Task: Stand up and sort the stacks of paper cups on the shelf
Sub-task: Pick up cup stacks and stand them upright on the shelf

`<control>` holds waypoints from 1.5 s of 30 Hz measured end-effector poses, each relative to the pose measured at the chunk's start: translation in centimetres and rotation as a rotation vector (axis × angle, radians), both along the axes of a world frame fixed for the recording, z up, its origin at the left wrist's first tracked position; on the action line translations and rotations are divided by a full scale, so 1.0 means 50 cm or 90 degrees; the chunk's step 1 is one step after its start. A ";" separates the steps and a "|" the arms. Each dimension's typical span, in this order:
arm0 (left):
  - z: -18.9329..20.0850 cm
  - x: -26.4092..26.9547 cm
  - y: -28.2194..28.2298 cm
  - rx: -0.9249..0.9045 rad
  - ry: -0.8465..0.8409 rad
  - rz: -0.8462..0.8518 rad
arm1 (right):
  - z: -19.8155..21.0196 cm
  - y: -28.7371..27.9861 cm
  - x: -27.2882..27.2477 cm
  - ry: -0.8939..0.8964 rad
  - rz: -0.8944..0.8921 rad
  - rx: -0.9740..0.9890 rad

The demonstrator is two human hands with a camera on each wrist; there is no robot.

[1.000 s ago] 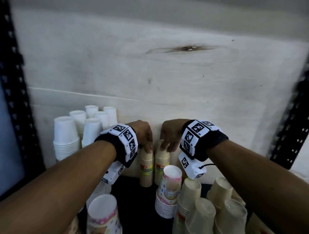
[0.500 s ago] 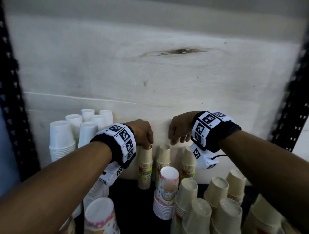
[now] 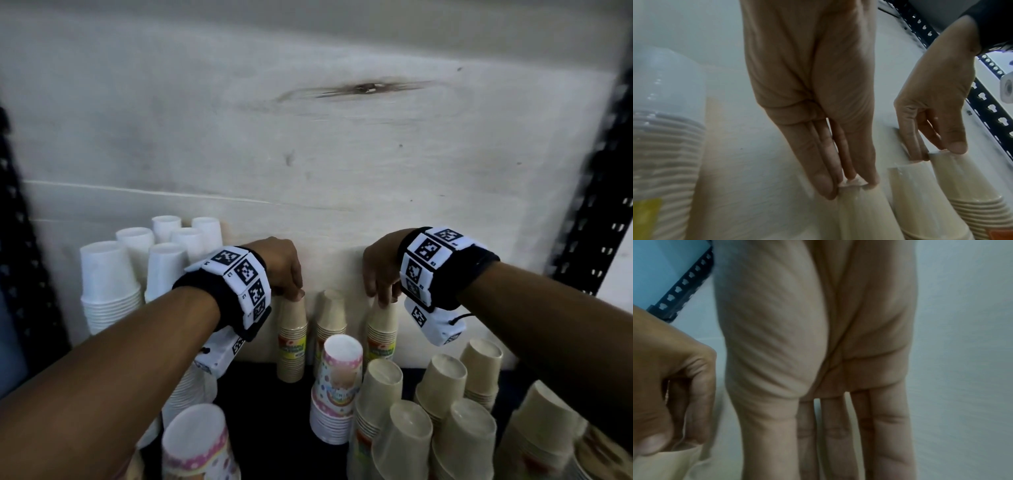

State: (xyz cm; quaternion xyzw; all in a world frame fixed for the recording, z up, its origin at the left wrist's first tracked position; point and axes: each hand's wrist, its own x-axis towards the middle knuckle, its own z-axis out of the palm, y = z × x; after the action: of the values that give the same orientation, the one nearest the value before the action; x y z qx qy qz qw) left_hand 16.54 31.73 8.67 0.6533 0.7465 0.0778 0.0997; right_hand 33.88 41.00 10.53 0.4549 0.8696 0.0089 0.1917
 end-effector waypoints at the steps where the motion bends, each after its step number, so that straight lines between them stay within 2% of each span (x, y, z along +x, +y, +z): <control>1: 0.001 0.002 0.001 -0.001 0.004 -0.003 | 0.006 -0.009 0.002 0.005 0.018 -0.011; 5: 0.007 0.010 0.001 -0.011 0.024 -0.013 | 0.010 -0.019 -0.018 -0.018 0.061 0.010; 9: 0.007 0.011 -0.001 -0.008 0.040 -0.009 | 0.000 -0.022 -0.057 0.035 0.081 -0.010; 16: -0.002 0.003 0.000 0.001 0.006 0.020 | -0.022 -0.028 -0.093 0.020 0.090 -0.047; 20: -0.001 0.002 0.002 -0.008 0.002 0.023 | -0.020 -0.026 -0.099 0.053 0.098 -0.052; 30: 0.005 0.007 -0.002 -0.016 0.022 0.004 | -0.003 -0.037 -0.080 0.048 0.094 -0.022; 35: 0.007 0.010 -0.006 -0.015 0.038 -0.011 | 0.025 -0.038 -0.018 -0.078 0.063 0.062; 38: 0.008 0.009 -0.009 -0.015 0.037 -0.020 | 0.030 -0.041 0.014 -0.088 0.055 -0.024; 40: 0.007 0.009 -0.010 -0.011 0.038 -0.031 | 0.018 -0.045 0.022 -0.098 0.065 -0.022; 43: 0.005 0.007 -0.011 -0.010 0.025 -0.027 | -0.015 -0.026 0.013 -0.041 0.023 0.012; 45: 0.005 0.006 -0.010 -0.012 0.022 -0.025 | -0.017 -0.018 0.006 -0.009 0.008 -0.008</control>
State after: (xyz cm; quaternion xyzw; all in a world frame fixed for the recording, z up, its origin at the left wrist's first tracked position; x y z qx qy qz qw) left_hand 16.84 31.24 8.91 0.6682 0.7357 0.0580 0.0945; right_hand 34.17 40.10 9.66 0.4481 0.8711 0.0082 0.2009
